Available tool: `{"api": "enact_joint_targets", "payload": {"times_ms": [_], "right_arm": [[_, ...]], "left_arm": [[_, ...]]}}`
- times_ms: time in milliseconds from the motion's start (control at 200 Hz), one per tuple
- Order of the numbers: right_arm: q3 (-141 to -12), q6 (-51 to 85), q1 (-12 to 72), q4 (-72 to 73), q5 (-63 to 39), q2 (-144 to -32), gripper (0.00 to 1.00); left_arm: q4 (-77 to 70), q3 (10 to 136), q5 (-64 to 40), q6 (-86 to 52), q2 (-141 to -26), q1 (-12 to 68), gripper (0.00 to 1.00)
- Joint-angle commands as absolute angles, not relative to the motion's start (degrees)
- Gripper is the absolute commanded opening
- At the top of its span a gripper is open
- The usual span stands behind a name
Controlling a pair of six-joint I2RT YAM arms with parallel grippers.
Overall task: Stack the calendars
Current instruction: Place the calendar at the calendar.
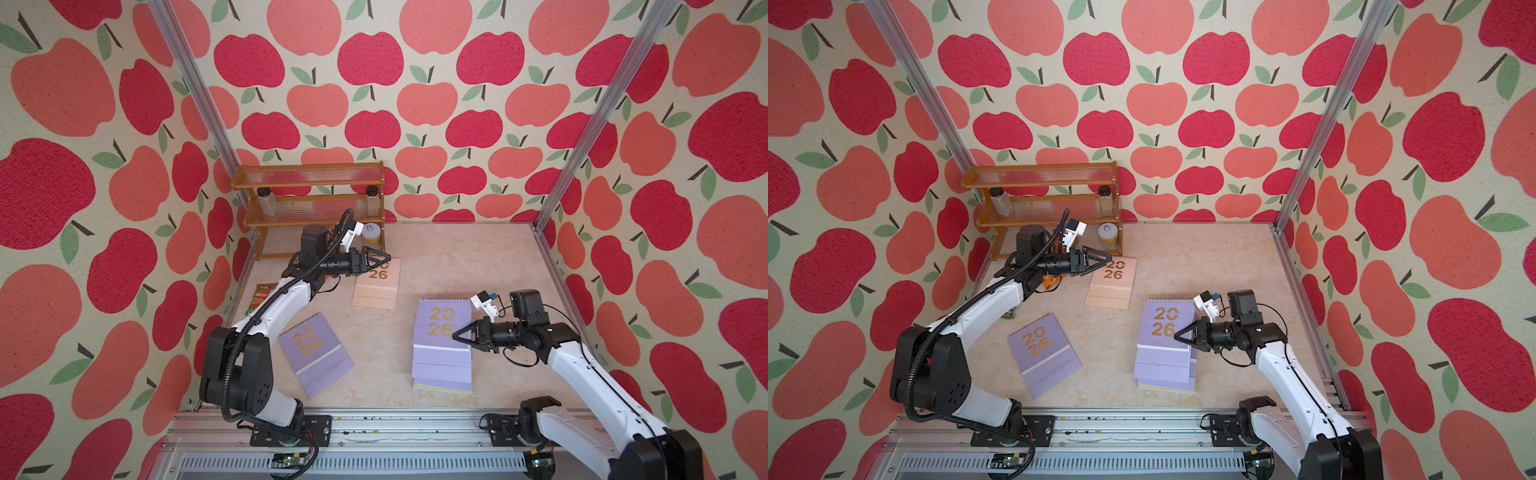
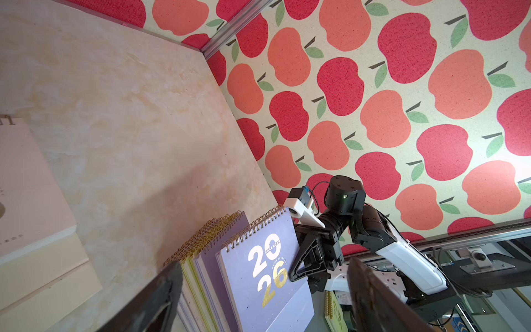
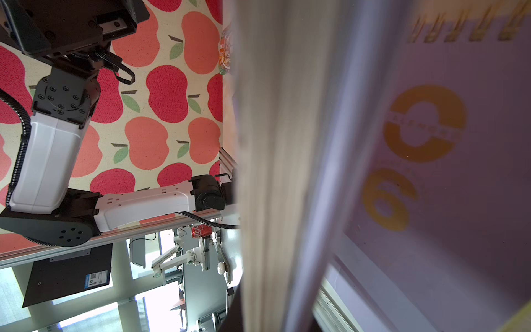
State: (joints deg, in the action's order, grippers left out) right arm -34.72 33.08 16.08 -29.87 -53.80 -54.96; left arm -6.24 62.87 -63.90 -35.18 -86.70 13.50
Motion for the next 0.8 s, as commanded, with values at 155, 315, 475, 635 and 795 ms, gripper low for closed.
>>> {"api": "enact_joint_targets", "payload": {"times_ms": [155,315,475,635,795], "right_arm": [[-32.4,33.7,14.2,-28.7,-54.4,-55.0,0.0],[-32.2,33.2,13.4,-27.9,-54.8,-56.5,0.0],[-32.1,32.2,13.4,-27.9,-55.1,-58.5,0.0],[-32.0,31.1,13.4,-28.7,-54.1,-60.1,0.0],[-32.4,30.1,13.4,-30.2,-52.7,-61.1,0.06]], "left_arm": [[-7.6,63.2,-64.2,-35.1,-86.8,13.4,0.88],[-7.6,63.3,-64.2,-35.0,-87.0,13.4,0.88],[-7.7,63.5,-64.1,-35.1,-87.8,13.4,0.88],[-7.9,63.9,-64.2,-35.4,-88.5,13.5,0.88],[-7.7,64.4,-64.2,-35.5,-89.6,13.5,0.88]]}}
